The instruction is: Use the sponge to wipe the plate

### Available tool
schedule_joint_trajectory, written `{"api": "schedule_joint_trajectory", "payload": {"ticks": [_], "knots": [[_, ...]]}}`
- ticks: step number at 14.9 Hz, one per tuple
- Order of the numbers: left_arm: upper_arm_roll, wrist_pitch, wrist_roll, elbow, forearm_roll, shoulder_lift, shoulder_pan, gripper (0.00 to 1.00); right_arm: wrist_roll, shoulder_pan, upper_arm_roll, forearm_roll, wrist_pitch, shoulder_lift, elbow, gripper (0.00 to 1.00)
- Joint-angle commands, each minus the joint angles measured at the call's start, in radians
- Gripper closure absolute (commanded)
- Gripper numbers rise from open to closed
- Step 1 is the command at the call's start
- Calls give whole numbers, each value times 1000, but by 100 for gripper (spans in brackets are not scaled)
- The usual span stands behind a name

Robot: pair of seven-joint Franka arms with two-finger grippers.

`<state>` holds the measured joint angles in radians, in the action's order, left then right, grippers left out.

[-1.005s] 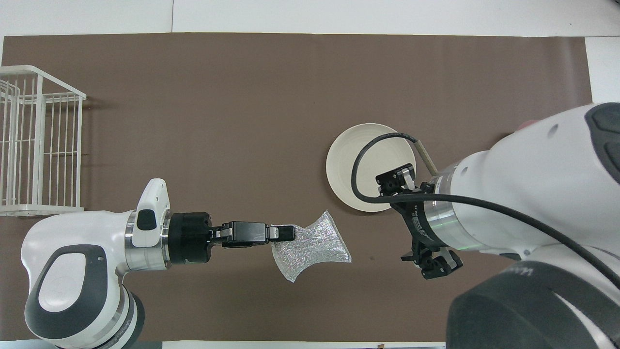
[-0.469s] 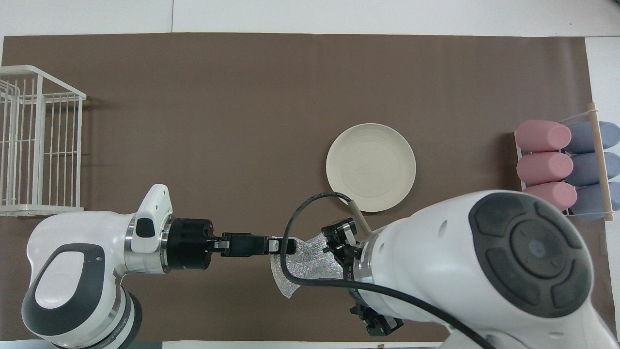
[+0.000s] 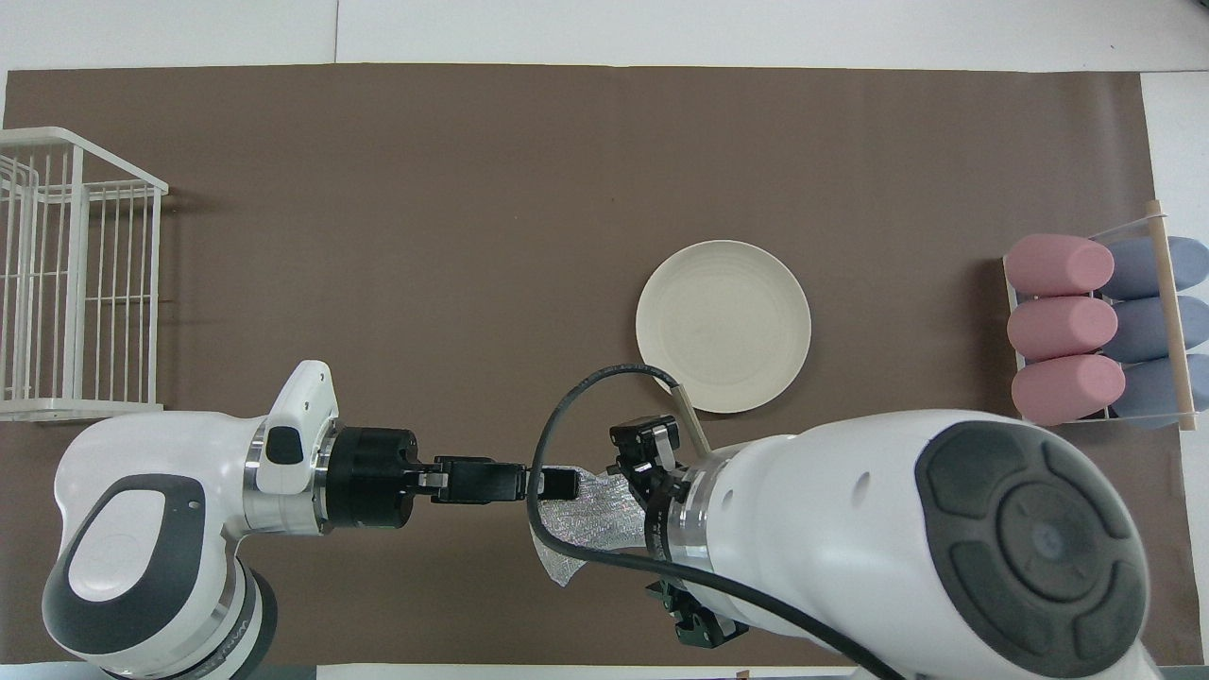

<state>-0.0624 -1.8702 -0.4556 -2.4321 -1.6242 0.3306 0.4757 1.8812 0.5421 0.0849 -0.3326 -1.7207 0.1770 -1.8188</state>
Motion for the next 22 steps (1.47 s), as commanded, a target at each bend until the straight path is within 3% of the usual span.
{"api": "schedule_joint_trajectory", "payload": {"ticks": [1, 6, 7, 8, 9, 10, 11, 12, 19, 20, 21, 22], "knots": [[-5, 25, -23, -25, -17, 19, -8, 100, 35, -4, 12, -22, -62, 18, -53, 0], [-5, 37, -21, -25, -14, 21, -9, 100, 39, -4, 22, -22, -102, 18, -69, 0], [-5, 39, -21, -25, -13, 21, -9, 100, 38, -4, 24, -22, -96, 18, -74, 10], [-5, 40, -21, -25, -11, 21, -9, 100, 36, -4, 26, -25, -95, 19, -74, 45], [-5, 42, -20, -25, -11, 21, -9, 100, 29, -4, 33, -31, -95, 19, -74, 65], [-5, 42, -21, -25, -9, 21, -9, 100, 23, -5, 36, -37, -94, 19, -74, 69], [-7, 46, -21, -27, -9, 21, -9, 100, 6, -5, 36, -37, -89, 19, -74, 79], [-7, 51, -21, -27, -8, 22, -9, 100, -11, -5, 36, -37, -85, 19, -74, 97], [-7, 51, -17, -25, 6, 21, -14, 100, -74, -7, 36, -36, -46, 18, -65, 100], [-5, 49, -11, -21, 17, 22, -14, 77, -74, -7, 36, -34, -45, 18, -65, 100], [-4, 42, 7, -19, 32, 25, -12, 1, -73, -7, 36, -31, -45, 18, -65, 100], [-4, 42, 40, -18, 40, 27, -12, 0, -74, -8, 36, -26, -45, 18, -65, 100]]}}
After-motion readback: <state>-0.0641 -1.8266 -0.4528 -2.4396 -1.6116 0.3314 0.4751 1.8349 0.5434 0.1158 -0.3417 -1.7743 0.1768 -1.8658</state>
